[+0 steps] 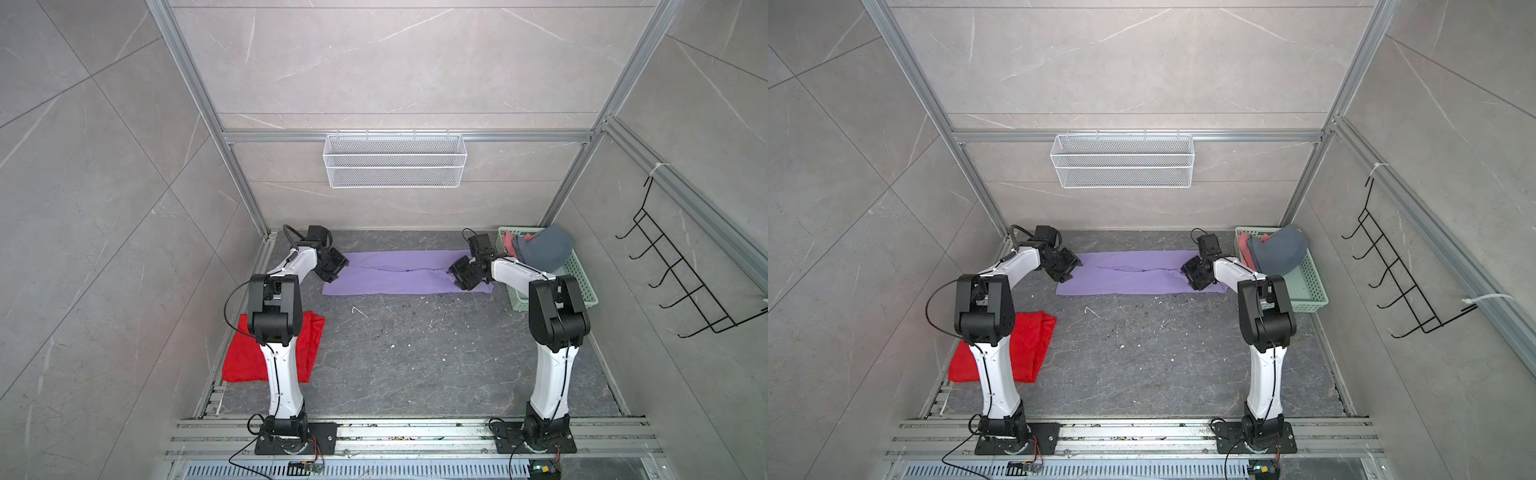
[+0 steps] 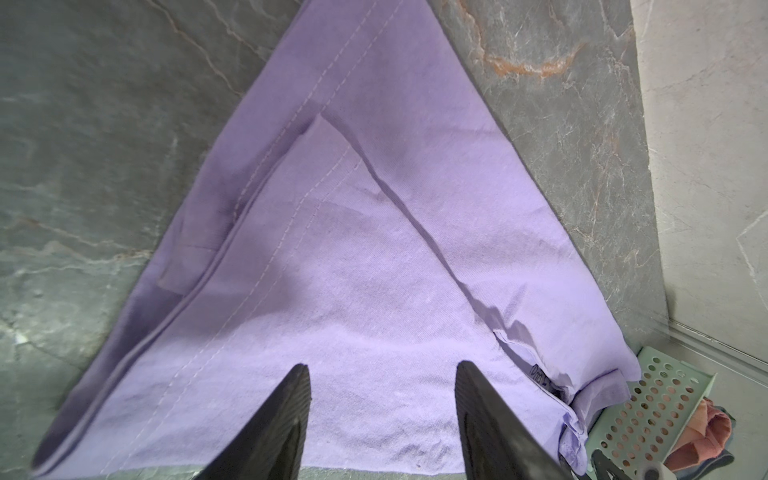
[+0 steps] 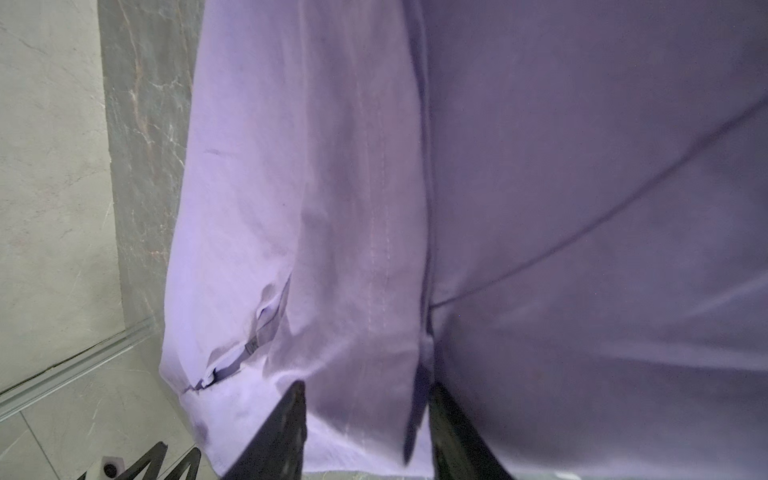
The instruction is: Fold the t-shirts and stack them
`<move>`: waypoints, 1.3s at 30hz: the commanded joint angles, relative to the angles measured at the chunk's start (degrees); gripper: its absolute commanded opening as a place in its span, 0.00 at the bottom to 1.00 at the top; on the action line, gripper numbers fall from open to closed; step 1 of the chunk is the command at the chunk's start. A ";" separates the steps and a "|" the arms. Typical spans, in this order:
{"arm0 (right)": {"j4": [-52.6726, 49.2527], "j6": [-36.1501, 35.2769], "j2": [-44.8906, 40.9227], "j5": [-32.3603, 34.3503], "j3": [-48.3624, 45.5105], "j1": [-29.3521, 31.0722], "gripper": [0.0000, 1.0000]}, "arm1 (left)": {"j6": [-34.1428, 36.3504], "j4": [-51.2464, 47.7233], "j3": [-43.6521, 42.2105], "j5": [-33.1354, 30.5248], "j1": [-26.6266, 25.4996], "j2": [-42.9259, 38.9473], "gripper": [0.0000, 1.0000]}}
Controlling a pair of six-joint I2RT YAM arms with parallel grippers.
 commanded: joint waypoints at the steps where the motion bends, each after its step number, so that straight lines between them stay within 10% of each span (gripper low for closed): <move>1: -1.59 0.20 2.23 0.75 3.49 0.19 0.41 | -0.20 0.16 0.60 0.66 0.14 -2.61 0.59; 5: -3.12 -1.51 3.77 1.48 7.61 0.29 0.12 | -0.21 0.11 0.47 0.60 0.12 -2.49 0.59; 12: -10.83 -8.70 11.93 2.33 23.81 1.10 0.07 | 0.53 -0.49 1.22 0.66 0.07 -1.62 0.59; 17: -19.78 -16.73 22.24 -3.18 42.19 1.50 0.47 | 2.82 -2.87 3.16 1.20 0.14 -0.27 0.59; 20: -23.76 -22.75 22.54 0.61 46.75 1.96 0.52 | 4.00 -3.24 3.69 1.56 0.13 -0.13 0.59; 39: -8.20 -12.94 5.77 8.13 14.31 1.99 0.56 | 5.95 -1.58 22.74 3.24 -4.49 14.94 0.59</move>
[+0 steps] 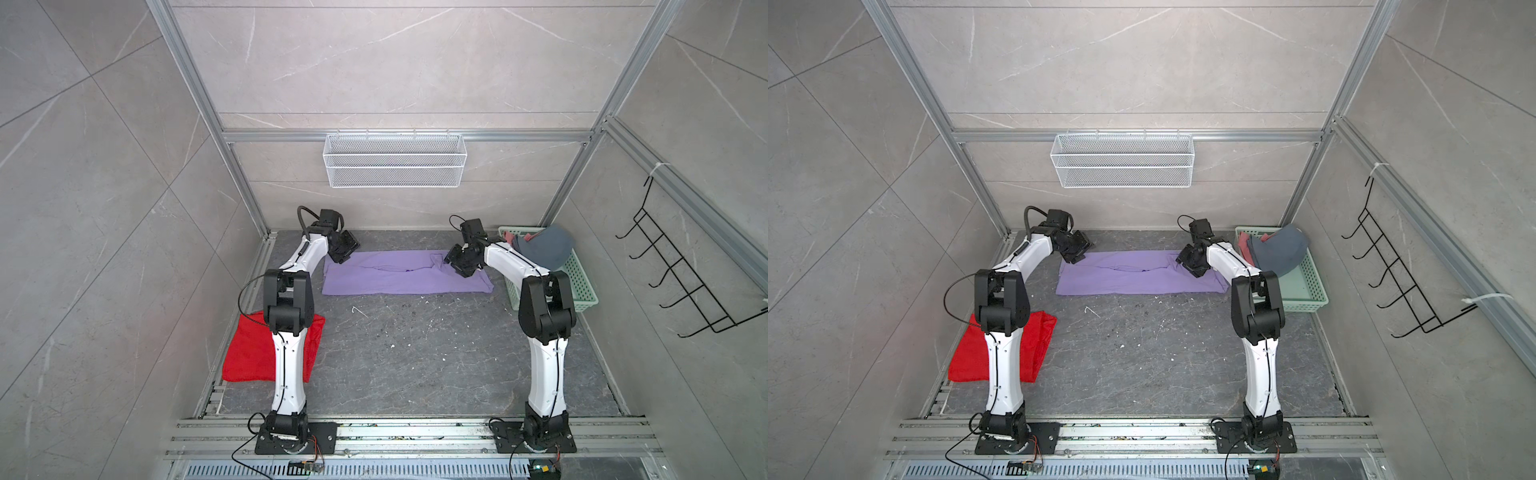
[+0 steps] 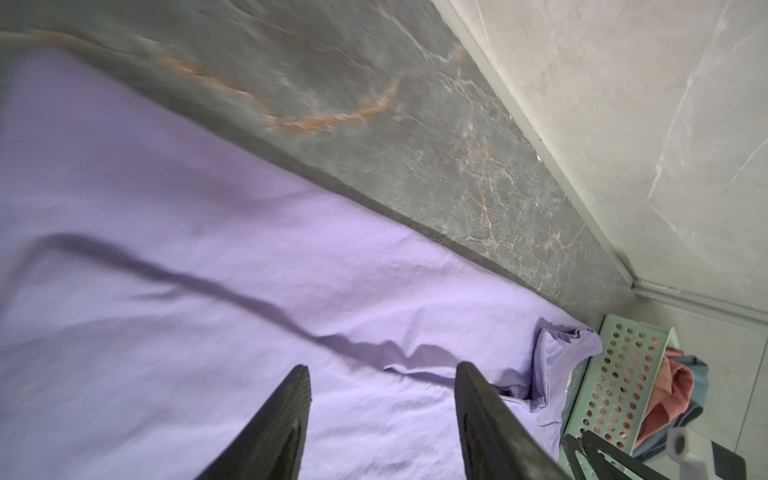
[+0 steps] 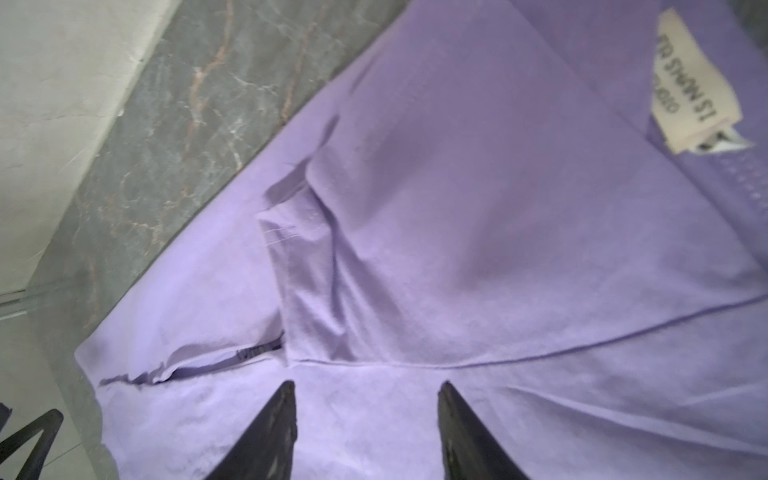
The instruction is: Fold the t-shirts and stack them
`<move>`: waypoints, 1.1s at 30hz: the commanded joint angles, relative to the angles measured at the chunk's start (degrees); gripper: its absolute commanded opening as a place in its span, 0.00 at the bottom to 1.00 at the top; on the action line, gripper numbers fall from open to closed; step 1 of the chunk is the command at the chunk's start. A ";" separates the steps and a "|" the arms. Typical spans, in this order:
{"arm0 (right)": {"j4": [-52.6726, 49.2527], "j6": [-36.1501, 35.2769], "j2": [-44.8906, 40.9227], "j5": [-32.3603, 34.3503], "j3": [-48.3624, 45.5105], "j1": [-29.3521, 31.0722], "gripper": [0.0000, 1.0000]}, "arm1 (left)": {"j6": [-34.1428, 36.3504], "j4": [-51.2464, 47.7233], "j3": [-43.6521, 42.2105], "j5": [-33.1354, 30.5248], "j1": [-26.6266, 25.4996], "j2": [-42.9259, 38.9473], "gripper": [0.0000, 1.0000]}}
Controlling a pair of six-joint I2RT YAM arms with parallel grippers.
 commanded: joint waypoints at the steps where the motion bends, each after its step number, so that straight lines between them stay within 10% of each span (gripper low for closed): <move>1: 3.73 3.03 1.47 1.19 0.04 0.02 0.56 | 0.67 1.35 2.05 1.01 -0.28 3.98 0.59; 9: -2.32 2.38 9.83 2.85 10.99 -0.07 0.56 | -0.13 2.62 -3.48 -1.52 -0.15 4.34 0.59; 20: -7.94 1.31 23.94 -0.99 28.70 0.76 0.56 | -7.08 7.62 -38.76 -1.20 -3.30 -12.07 0.59; 27: -11.51 -0.66 39.09 -8.57 52.16 3.60 0.56 | -12.63 7.80 -58.85 -0.38 -17.78 -24.26 0.59; 33: -3.57 -1.40 41.89 -10.98 52.03 7.38 0.56 | -22.54 16.40 -66.99 1.69 -33.53 -26.17 0.59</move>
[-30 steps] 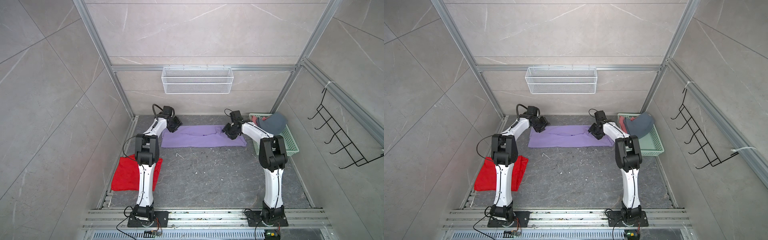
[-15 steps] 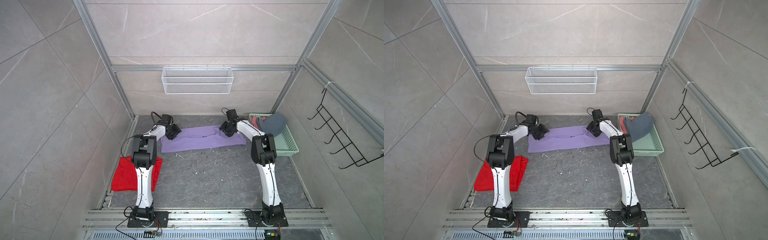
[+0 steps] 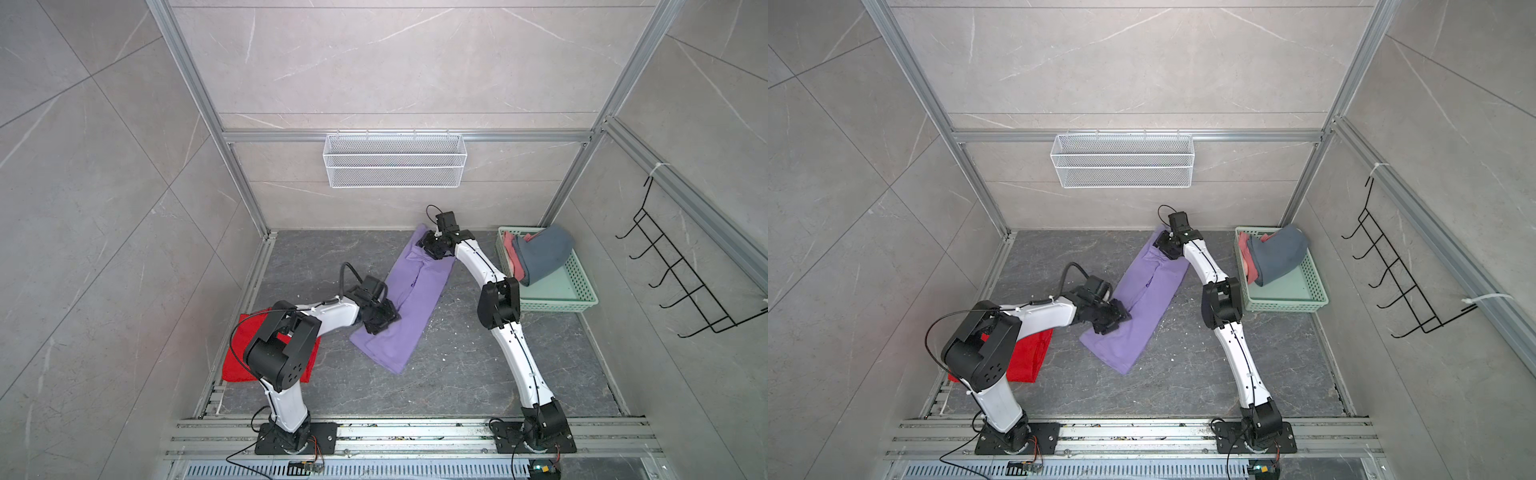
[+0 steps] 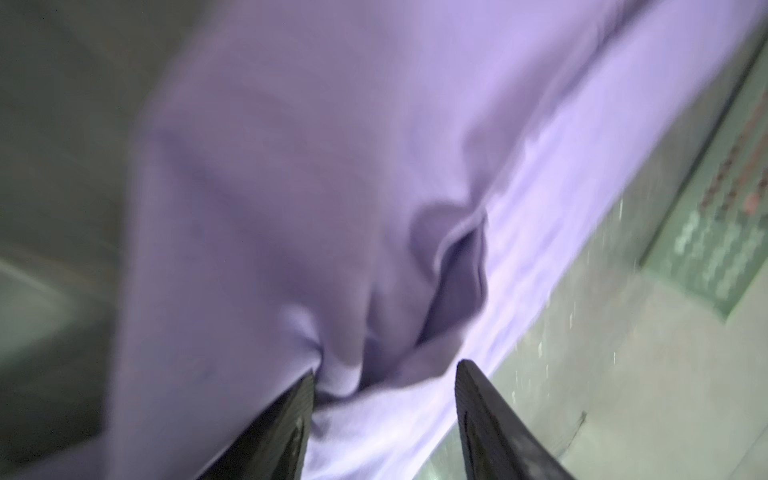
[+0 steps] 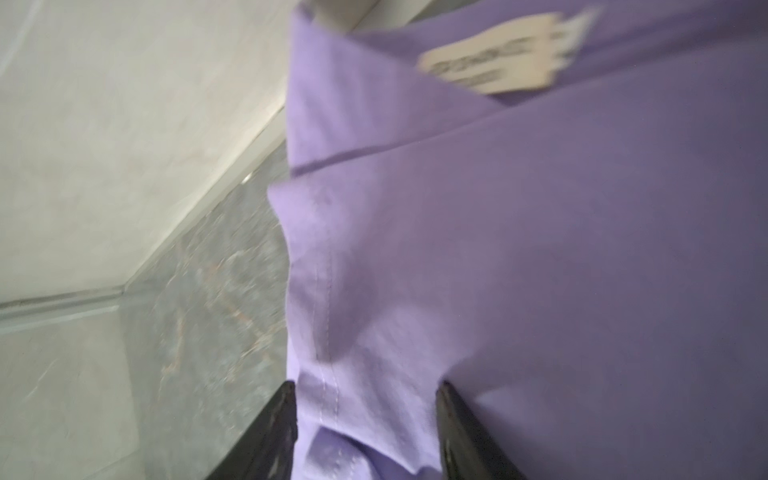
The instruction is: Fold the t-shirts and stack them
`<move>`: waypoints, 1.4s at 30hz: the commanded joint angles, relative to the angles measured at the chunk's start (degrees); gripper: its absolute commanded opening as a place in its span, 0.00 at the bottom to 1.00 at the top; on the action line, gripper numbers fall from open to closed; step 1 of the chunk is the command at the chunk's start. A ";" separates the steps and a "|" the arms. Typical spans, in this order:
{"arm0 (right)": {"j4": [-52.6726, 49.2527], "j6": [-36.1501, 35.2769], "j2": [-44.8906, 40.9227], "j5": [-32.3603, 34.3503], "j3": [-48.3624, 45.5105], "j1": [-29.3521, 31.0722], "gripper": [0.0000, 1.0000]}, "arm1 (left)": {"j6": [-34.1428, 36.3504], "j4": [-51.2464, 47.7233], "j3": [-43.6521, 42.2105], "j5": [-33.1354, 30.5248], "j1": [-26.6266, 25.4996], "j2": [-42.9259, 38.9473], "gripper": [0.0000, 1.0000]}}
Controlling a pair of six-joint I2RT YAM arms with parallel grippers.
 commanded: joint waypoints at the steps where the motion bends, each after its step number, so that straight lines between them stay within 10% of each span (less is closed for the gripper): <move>1: 1.33 -0.76 3.77 -2.61 -3.18 2.50 0.56 | -6.89 -7.39 -4.79 0.59 -6.20 6.00 0.59; 10: 4.63 -4.15 2.76 -4.84 1.18 1.13 0.56 | -5.14 -12.89 4.40 -4.86 -9.69 7.03 0.59; 22: -5.77 -15.28 -21.60 -9.80 -11.02 0.66 0.57 | -5.99 -13.17 0.26 -11.71 -10.84 -15.11 0.60; 33: 4.06 -10.57 -67.44 -9.76 -80.89 0.64 0.59 | -10.78 -22.72 -7.32 -16.66 -15.05 -25.33 0.57; 42: -1.87 -11.18 -85.62 -11.13 -106.76 0.79 0.59 | -10.89 -14.67 -11.01 -12.93 -16.10 -18.99 0.56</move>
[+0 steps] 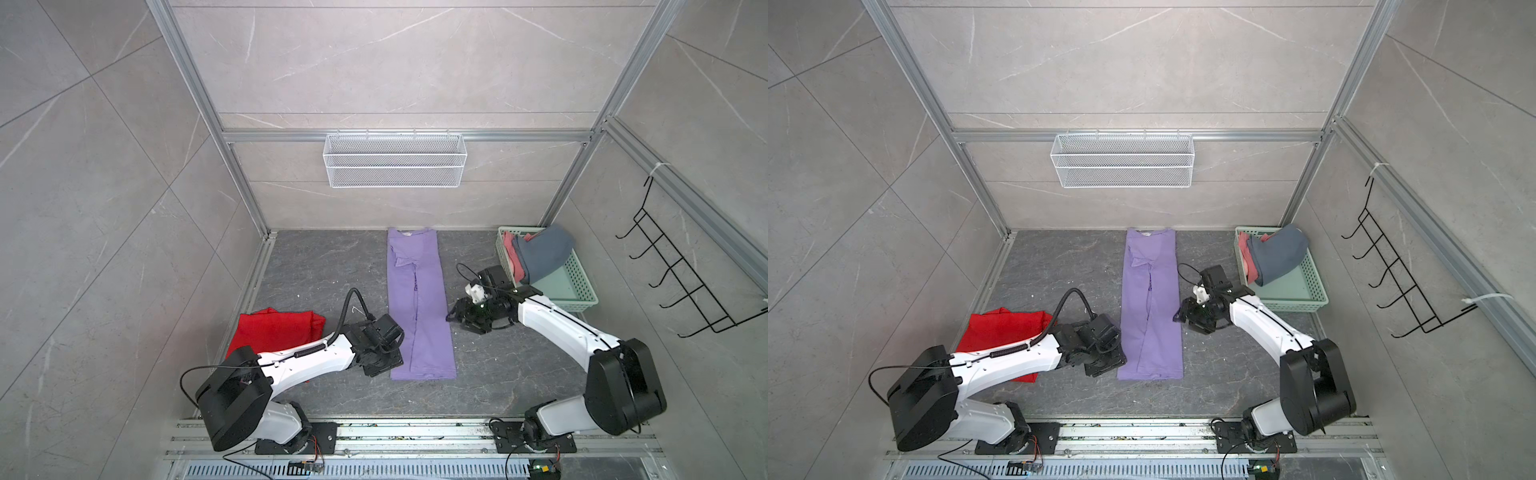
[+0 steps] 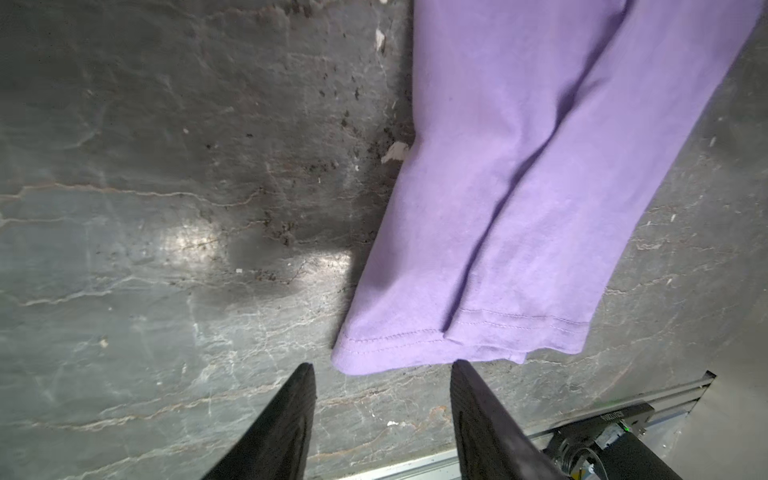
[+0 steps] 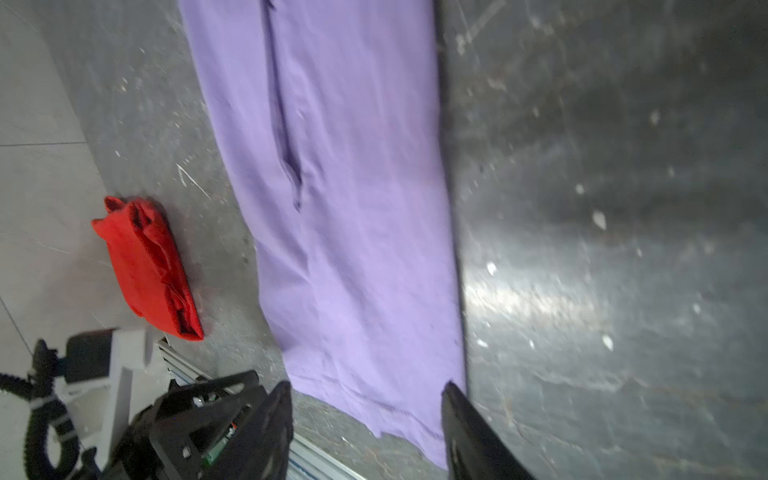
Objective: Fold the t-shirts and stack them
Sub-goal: 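Move both grippers to the strip's near end and grasp its corners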
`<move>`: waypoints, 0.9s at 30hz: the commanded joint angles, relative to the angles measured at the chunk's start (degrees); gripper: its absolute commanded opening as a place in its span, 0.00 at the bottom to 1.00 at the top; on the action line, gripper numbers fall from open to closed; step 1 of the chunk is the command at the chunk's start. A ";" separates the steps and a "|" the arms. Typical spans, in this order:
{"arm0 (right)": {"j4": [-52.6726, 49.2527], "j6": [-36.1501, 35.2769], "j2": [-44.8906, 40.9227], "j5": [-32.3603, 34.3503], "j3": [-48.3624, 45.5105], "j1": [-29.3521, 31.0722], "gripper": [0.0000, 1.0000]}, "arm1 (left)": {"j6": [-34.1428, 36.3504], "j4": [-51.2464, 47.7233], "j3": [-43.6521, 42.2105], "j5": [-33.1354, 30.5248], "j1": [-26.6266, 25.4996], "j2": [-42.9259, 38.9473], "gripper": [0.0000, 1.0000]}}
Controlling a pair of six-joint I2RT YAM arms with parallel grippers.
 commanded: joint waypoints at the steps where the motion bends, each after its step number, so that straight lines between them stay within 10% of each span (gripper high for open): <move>1: -1.80 0.81 -4.97 -1.33 -6.15 0.33 0.59 | -1.13 4.47 -2.33 2.49 -0.12 2.35 0.55; 27: 20.77 17.34 -7.33 -2.27 -32.19 5.63 0.54 | 1.31 10.70 -8.23 9.13 -0.27 2.09 0.28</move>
